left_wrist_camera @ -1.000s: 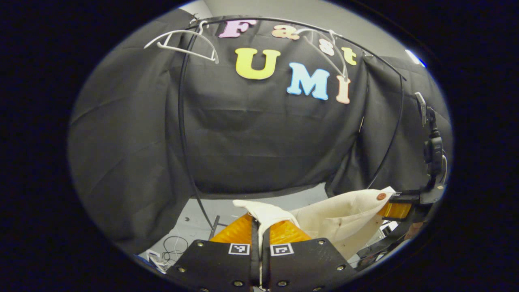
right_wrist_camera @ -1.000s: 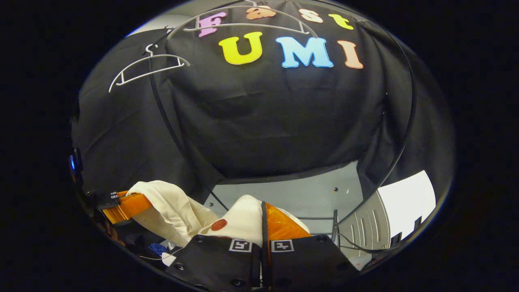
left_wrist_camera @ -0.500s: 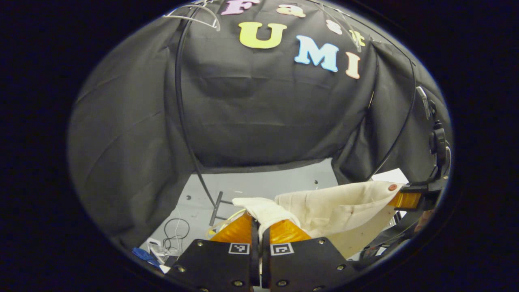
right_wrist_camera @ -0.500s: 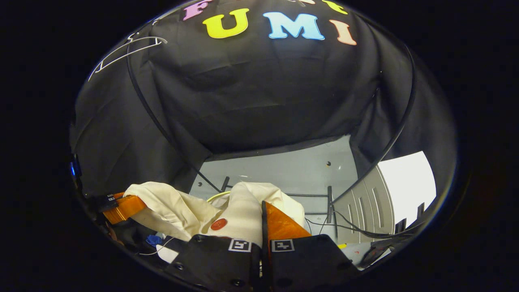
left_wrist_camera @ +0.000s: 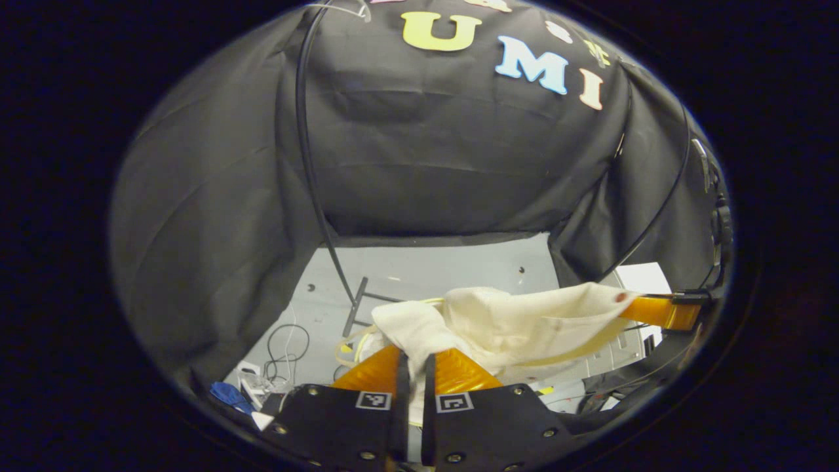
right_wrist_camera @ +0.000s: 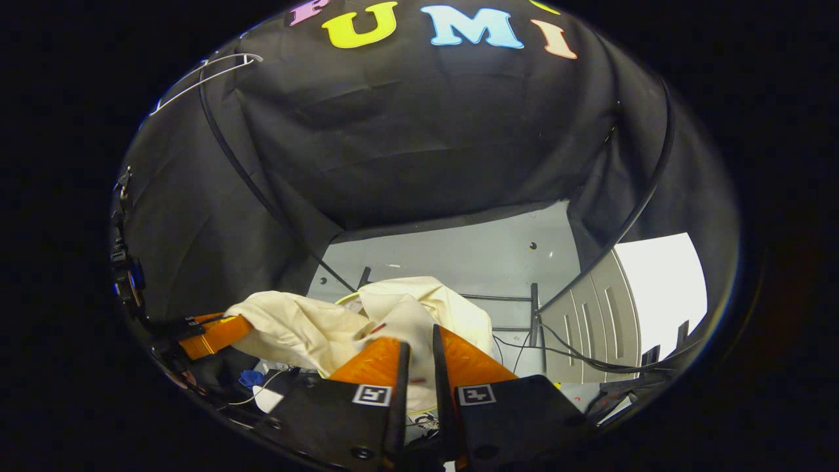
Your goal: Grasp the clothes on the hanger with both hands and then place them into the laundry hamper below.
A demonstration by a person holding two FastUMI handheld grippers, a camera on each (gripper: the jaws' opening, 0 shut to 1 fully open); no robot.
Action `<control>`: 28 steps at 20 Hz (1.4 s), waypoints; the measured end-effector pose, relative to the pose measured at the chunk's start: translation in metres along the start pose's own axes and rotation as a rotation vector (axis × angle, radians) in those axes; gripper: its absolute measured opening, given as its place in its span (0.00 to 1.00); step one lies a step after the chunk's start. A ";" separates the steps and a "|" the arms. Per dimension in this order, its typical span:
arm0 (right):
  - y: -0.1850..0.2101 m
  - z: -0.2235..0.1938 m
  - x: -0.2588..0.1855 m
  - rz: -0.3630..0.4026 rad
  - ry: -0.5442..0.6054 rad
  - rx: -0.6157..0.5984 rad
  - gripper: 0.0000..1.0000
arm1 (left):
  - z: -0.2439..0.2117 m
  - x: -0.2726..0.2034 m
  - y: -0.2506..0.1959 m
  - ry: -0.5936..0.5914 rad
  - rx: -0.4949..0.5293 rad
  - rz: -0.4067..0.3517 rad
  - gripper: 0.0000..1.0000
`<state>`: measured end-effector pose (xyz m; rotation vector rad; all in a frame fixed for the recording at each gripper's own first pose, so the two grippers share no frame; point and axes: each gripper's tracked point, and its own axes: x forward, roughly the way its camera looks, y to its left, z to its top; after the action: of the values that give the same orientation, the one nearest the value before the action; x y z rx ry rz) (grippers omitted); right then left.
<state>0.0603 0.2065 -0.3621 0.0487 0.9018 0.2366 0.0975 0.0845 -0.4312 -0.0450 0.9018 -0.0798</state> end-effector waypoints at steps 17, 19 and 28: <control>-0.027 0.039 -0.090 -0.006 -0.216 -0.041 0.98 | 0.028 -0.099 -0.030 -0.106 0.040 -0.008 0.95; -0.039 0.056 -0.110 -0.013 -0.277 -0.024 0.99 | 0.046 -0.121 -0.036 -0.151 0.050 0.010 0.92; -0.121 0.104 -0.198 -0.029 -0.517 -0.093 0.98 | 0.123 -0.247 -0.110 -0.399 0.023 0.120 0.94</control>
<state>0.0459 0.0503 -0.1622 0.0095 0.3768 0.2244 0.0361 -0.0026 -0.1538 0.0144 0.5031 0.0308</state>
